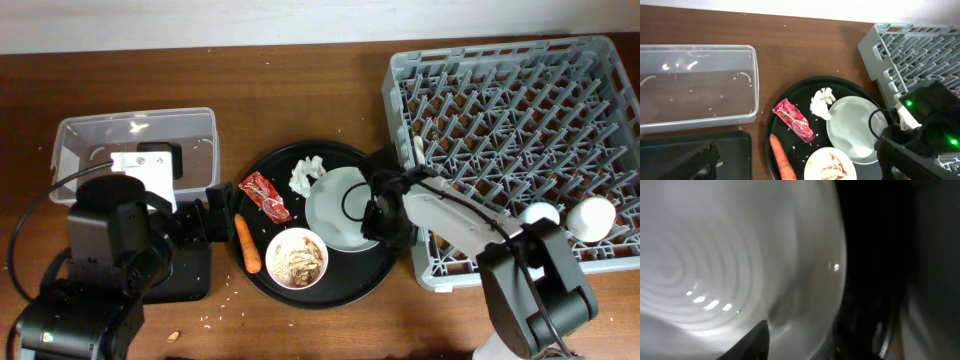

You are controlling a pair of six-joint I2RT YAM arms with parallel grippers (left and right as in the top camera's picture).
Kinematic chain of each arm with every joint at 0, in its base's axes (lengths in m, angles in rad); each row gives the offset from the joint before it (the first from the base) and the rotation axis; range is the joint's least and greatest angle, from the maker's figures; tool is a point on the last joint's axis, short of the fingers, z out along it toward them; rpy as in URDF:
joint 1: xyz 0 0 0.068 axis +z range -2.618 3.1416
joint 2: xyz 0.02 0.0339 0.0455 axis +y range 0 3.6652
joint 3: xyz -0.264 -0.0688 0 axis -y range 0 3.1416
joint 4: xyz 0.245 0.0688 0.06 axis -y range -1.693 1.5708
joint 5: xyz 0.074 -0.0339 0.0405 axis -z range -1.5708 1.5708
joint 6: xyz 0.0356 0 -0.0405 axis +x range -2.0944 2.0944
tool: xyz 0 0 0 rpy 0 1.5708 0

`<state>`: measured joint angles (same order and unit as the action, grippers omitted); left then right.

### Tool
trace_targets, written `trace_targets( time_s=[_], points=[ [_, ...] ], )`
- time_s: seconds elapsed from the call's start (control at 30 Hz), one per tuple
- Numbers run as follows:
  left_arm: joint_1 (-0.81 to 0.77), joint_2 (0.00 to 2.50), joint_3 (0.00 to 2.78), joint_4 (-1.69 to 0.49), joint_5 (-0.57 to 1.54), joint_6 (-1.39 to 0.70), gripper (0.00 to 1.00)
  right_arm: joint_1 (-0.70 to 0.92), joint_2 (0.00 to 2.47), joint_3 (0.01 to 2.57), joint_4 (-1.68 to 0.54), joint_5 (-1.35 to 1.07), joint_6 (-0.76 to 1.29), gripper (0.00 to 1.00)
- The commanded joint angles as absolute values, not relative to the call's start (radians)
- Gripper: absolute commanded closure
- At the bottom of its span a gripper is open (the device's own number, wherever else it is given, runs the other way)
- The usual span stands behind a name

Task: Sort waste into correct bins and load items into the dishwasher rack
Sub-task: 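Lift the white plate with the right gripper and stand it in the rack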

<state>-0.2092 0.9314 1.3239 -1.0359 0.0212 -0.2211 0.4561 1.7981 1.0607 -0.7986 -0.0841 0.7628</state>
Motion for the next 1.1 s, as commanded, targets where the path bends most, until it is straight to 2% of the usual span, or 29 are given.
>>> trace_targets(
  time_s=[0.0, 0.07, 0.1, 0.27, 0.33, 0.4, 0.43, 0.53, 0.57, 0.7, 0.77, 1.0, 1.03, 1.07],
  points=[
    [-0.209, 0.927, 1.327, -1.034, 0.010, -0.216, 0.01, 0.459, 1.792, 1.040, -0.757, -0.081, 0.781, 0.77],
    [-0.209, 0.927, 1.327, -1.034, 0.010, -0.216, 0.01, 0.459, 1.790, 1.050, -0.739, -0.071, 0.744, 0.95],
    [-0.209, 0.927, 1.327, -1.034, 0.010, -0.216, 0.01, 0.459, 1.786, 1.084, -0.748, -0.067, 0.679, 0.96],
    [-0.209, 0.927, 1.327, -1.034, 0.011, -0.216, 0.01, 0.457, 1.727, 1.294, -0.949, 0.100, 0.656, 0.96],
    [-0.209, 0.927, 1.327, -1.034, 0.011, -0.216, 0.01, 0.456, 1.688, 1.458, -1.039, 0.207, 0.575, 0.96],
    [-0.209, 0.927, 1.327, -1.034, 0.011, -0.216, 0.01, 0.451, 1.664, 1.610, -1.115, 0.379, 0.529, 0.96],
    [-0.209, 0.927, 1.327, -1.034, 0.010, -0.216, 0.01, 0.422, 1.659, 1.704, -1.157, 0.577, 0.500, 0.96],
    [-0.209, 0.927, 1.327, -1.034, 0.010, -0.216, 0.01, 0.290, 1.664, 1.733, -1.159, 0.999, 0.459, 0.96],
    [-0.209, 0.927, 1.327, -1.034, 0.010, -0.216, 0.01, 0.243, 1.667, 1.733, -1.145, 1.055, 0.455, 0.96],
    [-0.209, 0.927, 1.327, -1.034, 0.010, -0.216, 0.01, 0.018, 1.709, 1.732, -1.097, 1.047, 0.440, 0.96],
    [-0.209, 0.927, 1.327, -1.034, 0.010, -0.216, 0.01, -0.054, 1.755, 1.732, -1.052, 0.934, 0.361, 0.96],
    [-0.209, 0.927, 1.327, -1.034, 0.010, -0.216, 0.01, -0.008, 1.872, 1.730, -0.943, 0.863, 0.156, 0.96],
    [-0.209, 0.927, 1.327, -1.034, 0.011, -0.216, 0.01, -0.006, 1.872, 1.730, -0.928, 0.863, 0.114, 0.90],
    [-0.209, 0.927, 1.327, -1.034, 0.010, -0.216, 0.01, -0.007, 1.872, 1.730, -0.926, 0.859, 0.106, 0.66]
  ],
)
